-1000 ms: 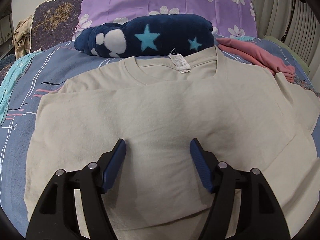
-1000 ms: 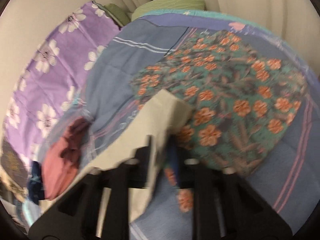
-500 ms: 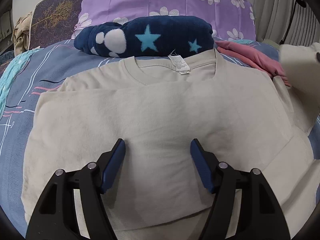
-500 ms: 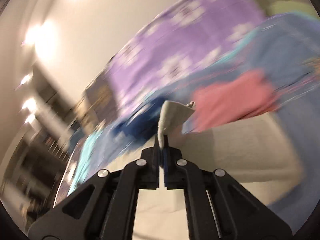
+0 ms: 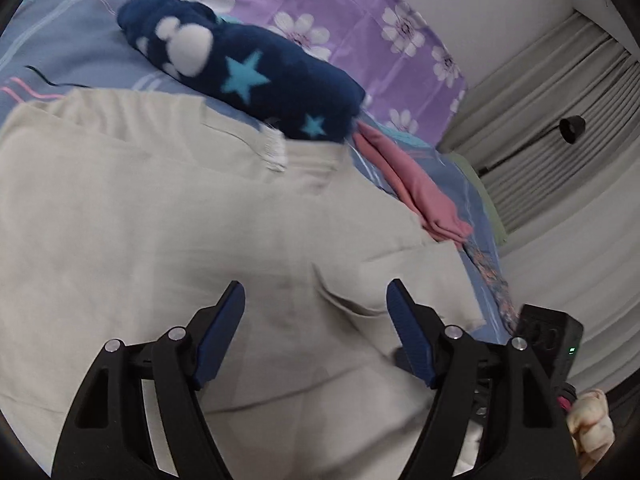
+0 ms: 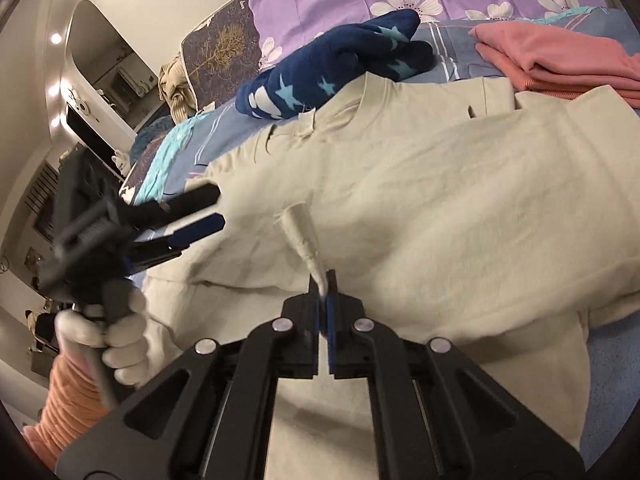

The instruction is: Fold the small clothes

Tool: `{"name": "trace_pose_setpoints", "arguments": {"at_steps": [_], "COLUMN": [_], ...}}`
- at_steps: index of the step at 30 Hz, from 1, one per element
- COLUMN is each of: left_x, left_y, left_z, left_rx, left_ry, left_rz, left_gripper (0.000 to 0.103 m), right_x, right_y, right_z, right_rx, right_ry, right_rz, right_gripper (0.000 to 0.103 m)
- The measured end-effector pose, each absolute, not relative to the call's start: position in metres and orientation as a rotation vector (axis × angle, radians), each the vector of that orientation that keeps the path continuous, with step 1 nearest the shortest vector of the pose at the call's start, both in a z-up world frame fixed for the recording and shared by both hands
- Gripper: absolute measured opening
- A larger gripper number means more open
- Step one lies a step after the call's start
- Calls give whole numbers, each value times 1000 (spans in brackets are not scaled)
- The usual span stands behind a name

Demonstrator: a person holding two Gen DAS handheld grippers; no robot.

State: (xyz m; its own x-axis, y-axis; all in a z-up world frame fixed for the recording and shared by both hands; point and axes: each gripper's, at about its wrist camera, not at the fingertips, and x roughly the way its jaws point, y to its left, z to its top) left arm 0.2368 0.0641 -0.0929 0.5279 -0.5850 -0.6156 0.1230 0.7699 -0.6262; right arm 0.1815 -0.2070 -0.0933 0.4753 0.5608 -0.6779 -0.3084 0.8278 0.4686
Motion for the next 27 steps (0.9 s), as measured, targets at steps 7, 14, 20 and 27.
{"name": "trace_pose_setpoints", "arguments": {"at_steps": [7, 14, 20, 27], "left_x": [242, 270, 279, 273], "left_y": [26, -2, -19, -24], "left_z": [-109, -118, -116, -79], "left_rx": [-680, -659, -660, -503], "left_ry": [1054, 1108, 1145, 1037], "left_rz": [-511, -443, -483, -479], "left_gripper": [74, 74, 15, 2], "right_x": [181, 177, 176, 171], "right_y": [-203, -202, -201, -210], "right_z": [-94, -96, -102, -95], "right_rx": [291, 273, 264, 300], "right_ry": [912, 893, 895, 838], "right_rz": [548, 553, 549, 562], "right_gripper": [4, 5, 6, 7]}}
